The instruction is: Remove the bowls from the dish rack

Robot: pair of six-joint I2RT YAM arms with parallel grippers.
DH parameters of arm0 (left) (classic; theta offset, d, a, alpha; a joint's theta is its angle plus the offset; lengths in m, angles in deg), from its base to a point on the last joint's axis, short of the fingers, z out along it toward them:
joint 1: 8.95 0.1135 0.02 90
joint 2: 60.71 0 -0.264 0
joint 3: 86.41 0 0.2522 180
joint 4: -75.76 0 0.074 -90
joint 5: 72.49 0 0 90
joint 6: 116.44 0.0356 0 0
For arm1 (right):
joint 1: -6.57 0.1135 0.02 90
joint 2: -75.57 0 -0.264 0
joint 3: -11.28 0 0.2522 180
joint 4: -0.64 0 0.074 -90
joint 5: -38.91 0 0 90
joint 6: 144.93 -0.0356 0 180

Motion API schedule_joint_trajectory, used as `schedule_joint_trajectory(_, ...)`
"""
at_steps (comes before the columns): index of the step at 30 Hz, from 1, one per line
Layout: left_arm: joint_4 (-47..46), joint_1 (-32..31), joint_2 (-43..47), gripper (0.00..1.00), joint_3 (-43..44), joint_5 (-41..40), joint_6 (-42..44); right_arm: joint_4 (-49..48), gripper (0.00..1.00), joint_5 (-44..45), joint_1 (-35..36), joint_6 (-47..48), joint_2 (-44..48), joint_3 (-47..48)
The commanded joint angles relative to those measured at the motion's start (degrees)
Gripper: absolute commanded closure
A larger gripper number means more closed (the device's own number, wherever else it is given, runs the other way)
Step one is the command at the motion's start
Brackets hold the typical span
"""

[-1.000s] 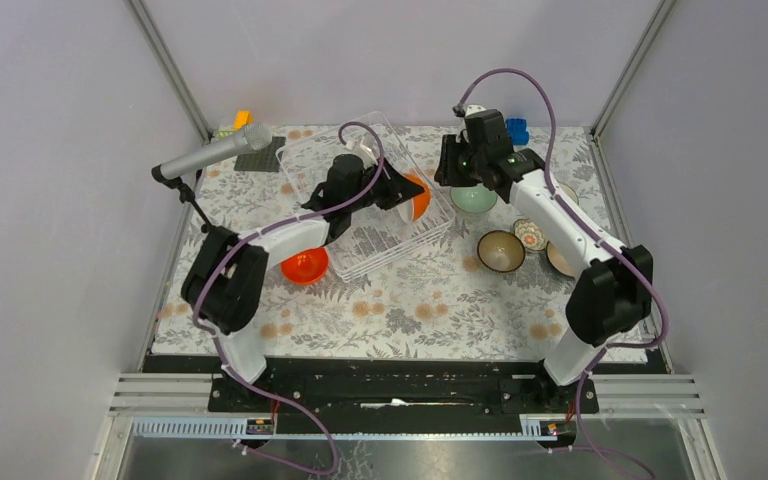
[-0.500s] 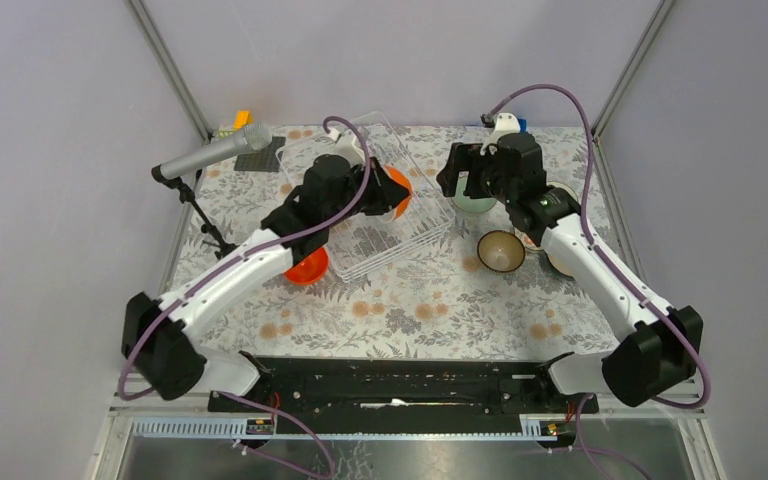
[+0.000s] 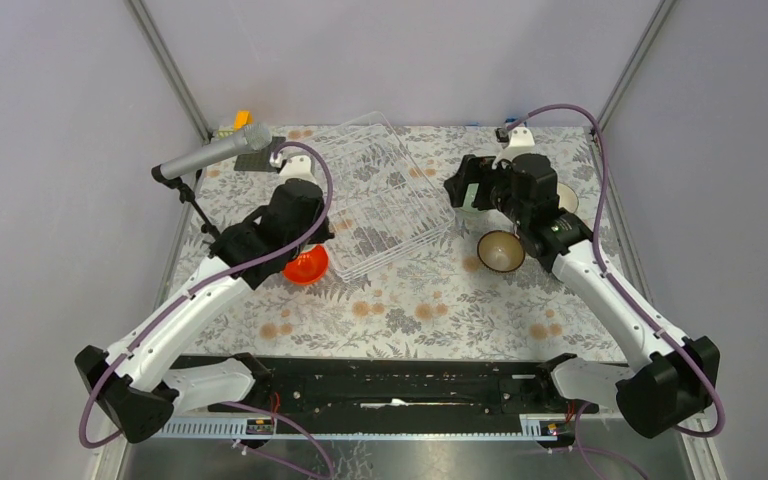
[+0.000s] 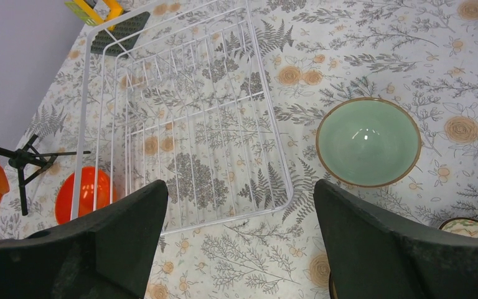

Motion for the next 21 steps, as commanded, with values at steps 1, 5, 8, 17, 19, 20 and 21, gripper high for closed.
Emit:
schedule_joint_trajectory(1, 6.78, 0.05, 0.24, 1.0, -0.88, -10.36, 1.84, -4.3, 0.06, 0.71, 0.42, -0.4, 2.66, -1.35)
schedule_joint_trajectory(5, 6.68, 0.07, -1.23, 1.0, -3.67, -12.09, 2.2, -4.59, 0.07, -0.91, 0.45, -0.41, 3.12, -2.16)
schedule_joint_trajectory(8, 5.57, 0.04, -3.35, 1.0, -5.69, -10.91, 4.64, -4.77, 0.07, -1.25, 0.4, -0.53, 3.47, -2.69)
schedule_joint_trajectory(17, 0.43, 0.11, -8.78, 1.0, -11.57, -6.45, 10.81, -6.76, 0.07, -3.31, 0.45, -1.19, 3.68, -4.11)
schedule_joint_trajectory(19, -0.86, 0.05, -8.71, 1.0, -12.57, -5.17, 11.52, -6.77, 0.07, -3.42, 0.44, -1.19, 3.87, -4.32)
schedule_joint_trajectory(20, -1.37, 0.07, -8.69, 0.99, -12.97, -4.4, 12.17, -6.74, 0.07, -3.42, 0.45, -1.23, 3.89, -4.42)
schedule_joint_trajectory(21, -1.75, 0.07, -8.86, 0.98, -13.25, -3.8, 12.52, -6.71, 0.06, -3.42, 0.45, -1.13, 3.94, -4.5)
